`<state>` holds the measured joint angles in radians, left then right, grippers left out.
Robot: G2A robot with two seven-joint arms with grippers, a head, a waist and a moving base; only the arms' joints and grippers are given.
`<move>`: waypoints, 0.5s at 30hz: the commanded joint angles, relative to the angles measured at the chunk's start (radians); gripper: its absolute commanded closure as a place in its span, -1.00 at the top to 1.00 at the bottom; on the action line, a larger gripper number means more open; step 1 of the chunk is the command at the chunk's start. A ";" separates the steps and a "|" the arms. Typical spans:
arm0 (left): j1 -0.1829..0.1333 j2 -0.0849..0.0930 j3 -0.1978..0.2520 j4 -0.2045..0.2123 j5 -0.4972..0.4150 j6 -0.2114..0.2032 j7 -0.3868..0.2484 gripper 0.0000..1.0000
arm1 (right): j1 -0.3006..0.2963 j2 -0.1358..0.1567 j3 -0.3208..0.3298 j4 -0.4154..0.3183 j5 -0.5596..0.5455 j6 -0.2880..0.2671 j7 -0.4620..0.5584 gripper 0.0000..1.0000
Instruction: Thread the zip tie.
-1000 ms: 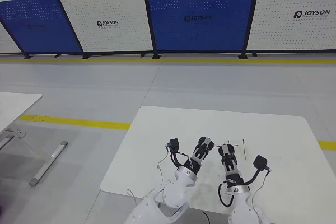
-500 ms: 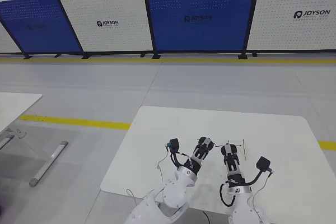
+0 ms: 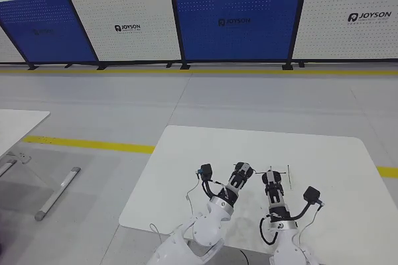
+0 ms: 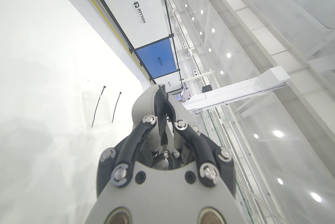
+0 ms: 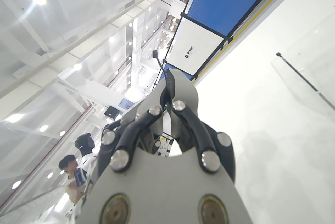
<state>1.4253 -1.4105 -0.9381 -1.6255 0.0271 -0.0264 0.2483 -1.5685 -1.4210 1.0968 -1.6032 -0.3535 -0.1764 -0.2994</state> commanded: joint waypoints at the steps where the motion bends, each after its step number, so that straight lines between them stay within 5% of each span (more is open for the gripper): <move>1: 0.000 0.000 0.000 0.000 0.000 0.000 0.000 -1.00 | 0.000 0.000 0.000 0.000 0.000 0.000 0.000 -1.00; 9: 0.000 0.000 0.000 0.000 0.000 0.000 0.000 -1.00 | 0.010 -0.002 0.002 0.000 0.061 0.017 0.094 -1.00; 15: 0.000 0.000 0.000 0.000 0.000 0.000 0.000 -1.00 | 0.017 -0.003 0.008 0.008 0.098 -0.020 0.120 -1.00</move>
<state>1.4253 -1.4105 -0.9381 -1.6255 0.0271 -0.0264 0.2483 -1.5511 -1.4248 1.1016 -1.5944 -0.2581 -0.1874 -0.1831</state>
